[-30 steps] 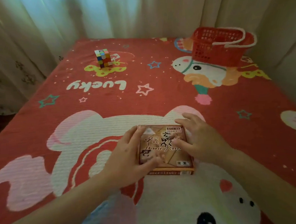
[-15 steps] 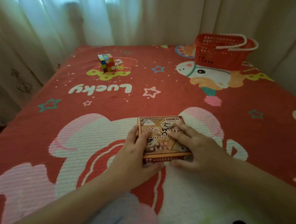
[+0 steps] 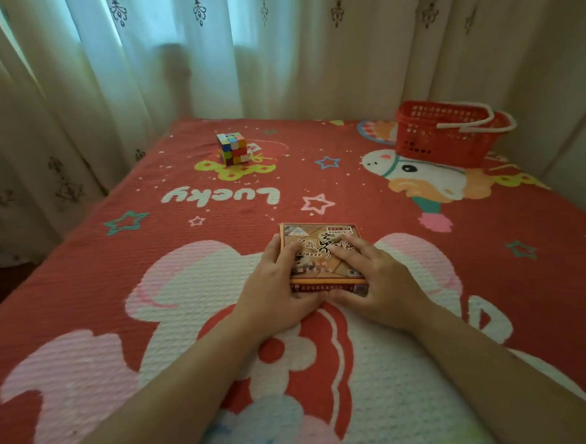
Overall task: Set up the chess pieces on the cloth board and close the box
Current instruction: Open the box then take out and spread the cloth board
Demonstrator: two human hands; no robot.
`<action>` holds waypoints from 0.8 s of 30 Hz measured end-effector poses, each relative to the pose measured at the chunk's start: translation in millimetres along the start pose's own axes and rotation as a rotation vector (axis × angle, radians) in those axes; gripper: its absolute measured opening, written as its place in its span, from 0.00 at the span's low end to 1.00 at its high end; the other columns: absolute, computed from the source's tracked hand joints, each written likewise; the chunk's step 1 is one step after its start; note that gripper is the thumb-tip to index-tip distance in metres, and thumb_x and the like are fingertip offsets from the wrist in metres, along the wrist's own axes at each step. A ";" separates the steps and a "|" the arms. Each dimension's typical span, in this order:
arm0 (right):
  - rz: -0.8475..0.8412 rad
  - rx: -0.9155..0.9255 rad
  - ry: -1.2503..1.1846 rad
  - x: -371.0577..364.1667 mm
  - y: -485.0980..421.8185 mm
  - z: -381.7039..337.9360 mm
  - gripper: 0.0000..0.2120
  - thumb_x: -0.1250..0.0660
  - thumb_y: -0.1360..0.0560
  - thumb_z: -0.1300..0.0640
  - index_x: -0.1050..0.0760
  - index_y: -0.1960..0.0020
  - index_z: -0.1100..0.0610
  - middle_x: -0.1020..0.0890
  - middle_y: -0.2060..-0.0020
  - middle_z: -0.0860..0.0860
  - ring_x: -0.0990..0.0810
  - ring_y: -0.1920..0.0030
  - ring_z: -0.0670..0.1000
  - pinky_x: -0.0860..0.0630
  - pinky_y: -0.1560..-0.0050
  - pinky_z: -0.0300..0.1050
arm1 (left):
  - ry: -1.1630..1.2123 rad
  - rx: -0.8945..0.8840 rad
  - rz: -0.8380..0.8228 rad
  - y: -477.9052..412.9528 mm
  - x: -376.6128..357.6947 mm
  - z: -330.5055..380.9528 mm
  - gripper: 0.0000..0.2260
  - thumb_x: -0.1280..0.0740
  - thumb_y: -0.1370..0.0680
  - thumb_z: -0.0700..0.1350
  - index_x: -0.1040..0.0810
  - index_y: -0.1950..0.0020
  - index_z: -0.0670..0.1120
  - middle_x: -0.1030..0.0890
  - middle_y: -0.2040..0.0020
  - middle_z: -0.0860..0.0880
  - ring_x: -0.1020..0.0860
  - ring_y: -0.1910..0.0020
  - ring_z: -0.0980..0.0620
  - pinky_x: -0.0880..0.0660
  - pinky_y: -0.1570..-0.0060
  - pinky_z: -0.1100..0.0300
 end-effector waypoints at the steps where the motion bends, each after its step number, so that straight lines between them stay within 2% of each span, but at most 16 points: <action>1: 0.010 0.002 0.006 1.5 -1.5 -0.5 0.40 0.46 0.38 0.27 0.38 0.30 0.42 0.38 0.27 0.47 0.34 0.32 0.53 0.35 0.34 0.51 | 0.004 -0.004 0.006 -1.1 1.1 -0.4 0.39 0.29 0.31 0.57 0.42 0.26 0.50 0.48 0.23 0.46 0.38 0.28 0.46 0.38 0.34 0.57; 8: 0.039 0.007 -0.060 4.4 2.3 -4.4 0.40 0.43 0.39 0.27 0.37 0.30 0.43 0.39 0.27 0.46 0.36 0.30 0.52 0.35 0.33 0.51 | 0.047 -0.001 0.024 -0.4 3.7 -3.4 0.38 0.28 0.31 0.56 0.41 0.26 0.52 0.47 0.23 0.47 0.41 0.27 0.47 0.40 0.33 0.58; 12: 0.103 0.015 -0.116 21.9 -1.9 -9.0 0.36 0.35 0.36 0.36 0.36 0.30 0.43 0.41 0.27 0.46 0.39 0.29 0.52 0.36 0.32 0.54 | 0.065 -0.059 0.091 -5.4 21.9 10.8 0.37 0.27 0.32 0.54 0.40 0.26 0.53 0.46 0.24 0.49 0.41 0.28 0.50 0.41 0.36 0.63; 14: 0.131 0.031 -0.162 39.5 -20.1 -10.8 0.34 0.32 0.34 0.39 0.36 0.30 0.44 0.41 0.27 0.47 0.41 0.28 0.52 0.39 0.30 0.55 | 0.070 -0.071 0.120 -23.5 38.4 19.4 0.37 0.28 0.31 0.53 0.40 0.26 0.52 0.47 0.23 0.49 0.41 0.28 0.50 0.40 0.36 0.62; 15: 0.137 0.026 -0.176 47.7 -33.3 -10.3 0.34 0.30 0.33 0.40 0.35 0.30 0.45 0.42 0.26 0.47 0.42 0.28 0.52 0.41 0.29 0.53 | 0.064 -0.060 0.114 -36.7 45.6 21.9 0.36 0.28 0.30 0.53 0.41 0.26 0.53 0.48 0.23 0.49 0.41 0.27 0.49 0.40 0.35 0.59; 17: 0.124 -0.033 -0.195 60.5 -61.9 -8.8 0.33 0.28 0.32 0.45 0.35 0.30 0.46 0.44 0.26 0.48 0.43 0.28 0.51 0.45 0.31 0.44 | 0.056 0.000 0.070 -65.6 54.4 20.2 0.36 0.29 0.29 0.53 0.42 0.26 0.54 0.48 0.23 0.48 0.42 0.27 0.46 0.39 0.33 0.54; 19: 0.101 -0.087 -0.230 61.8 -86.0 -5.1 0.33 0.26 0.33 0.48 0.34 0.31 0.46 0.43 0.26 0.48 0.42 0.29 0.51 0.43 0.33 0.44 | 0.062 0.069 0.021 -88.5 55.9 13.3 0.34 0.30 0.28 0.53 0.41 0.26 0.54 0.45 0.24 0.47 0.40 0.28 0.45 0.38 0.34 0.52; 22: 0.055 -0.159 -0.279 47.4 -106.4 7.3 0.32 0.26 0.33 0.49 0.32 0.32 0.48 0.42 0.27 0.49 0.41 0.29 0.52 0.42 0.32 0.47 | 0.101 0.126 0.021 -108.3 51.9 -2.0 0.32 0.29 0.29 0.50 0.37 0.28 0.51 0.31 0.31 0.46 0.30 0.37 0.46 0.32 0.45 0.57; 24: 0.048 -0.225 -0.335 36.5 -112.6 19.4 0.30 0.27 0.32 0.51 0.31 0.32 0.50 0.40 0.28 0.50 0.41 0.29 0.52 0.42 0.32 0.47 | 0.128 0.160 0.039 -115.6 45.8 -12.7 0.29 0.29 0.28 0.49 0.35 0.30 0.49 0.26 0.35 0.46 0.26 0.41 0.48 0.29 0.47 0.58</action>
Point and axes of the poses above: each hand's wrist, its own y-axis away from the middle knuckle, its own x-axis out of the back of the hand, z = x × y, the point moved 5 cm from there along -y, towards the middle knuckle
